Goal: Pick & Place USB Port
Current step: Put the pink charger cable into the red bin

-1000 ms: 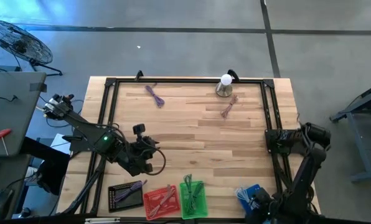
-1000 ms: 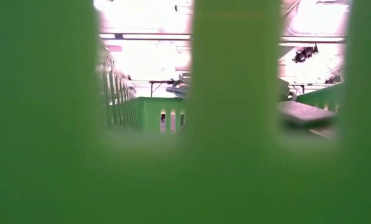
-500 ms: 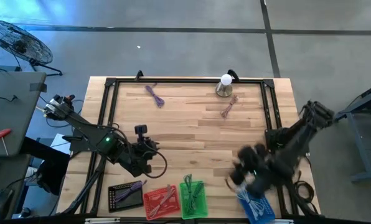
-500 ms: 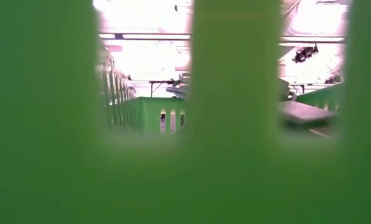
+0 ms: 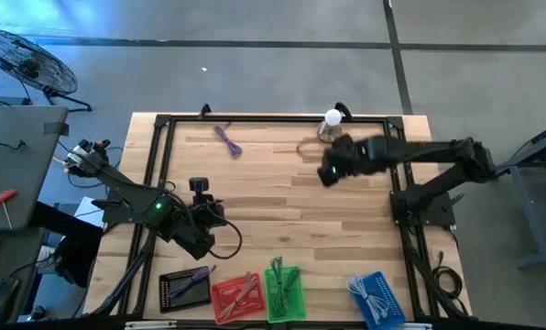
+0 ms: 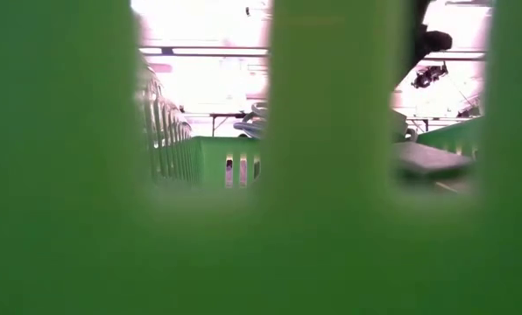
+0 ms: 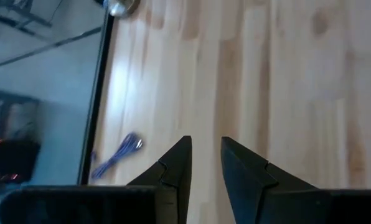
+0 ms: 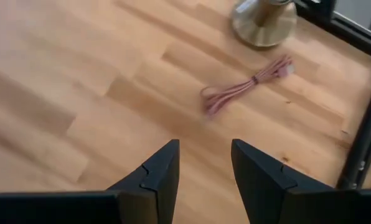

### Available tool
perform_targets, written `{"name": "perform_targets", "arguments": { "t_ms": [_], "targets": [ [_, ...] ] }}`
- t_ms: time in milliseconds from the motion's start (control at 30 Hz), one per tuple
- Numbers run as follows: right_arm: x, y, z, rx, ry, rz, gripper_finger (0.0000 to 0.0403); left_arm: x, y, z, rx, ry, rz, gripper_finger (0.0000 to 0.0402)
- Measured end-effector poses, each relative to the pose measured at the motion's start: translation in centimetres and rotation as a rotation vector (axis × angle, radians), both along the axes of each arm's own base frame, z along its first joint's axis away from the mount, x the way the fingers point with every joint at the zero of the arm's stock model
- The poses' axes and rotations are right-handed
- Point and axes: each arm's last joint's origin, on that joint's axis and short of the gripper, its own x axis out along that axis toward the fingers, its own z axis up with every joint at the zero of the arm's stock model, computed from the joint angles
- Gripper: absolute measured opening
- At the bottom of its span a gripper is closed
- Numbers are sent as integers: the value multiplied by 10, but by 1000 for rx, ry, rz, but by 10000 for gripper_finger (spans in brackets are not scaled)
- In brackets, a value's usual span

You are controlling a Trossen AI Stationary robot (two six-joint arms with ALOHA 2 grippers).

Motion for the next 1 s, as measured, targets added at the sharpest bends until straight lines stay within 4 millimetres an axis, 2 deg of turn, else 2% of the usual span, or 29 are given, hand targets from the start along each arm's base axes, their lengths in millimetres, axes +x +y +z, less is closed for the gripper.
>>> {"name": "perform_targets", "arguments": {
  "t_ms": [267,433,700,1000],
  "targets": [
    [3,-83,-7,63,-127,-309,137,-10,7,-26,32,59,104,81],
    [9,-115,-30,154,-85,-396,137,-15,10,-47,57,81,141,81],
    [27,-132,-81,353,54,-495,137,-21,14,-67,50,96,201,81],
    [36,-137,-115,397,184,-545,137,-22,14,-78,21,110,205,81]
  ]
}}
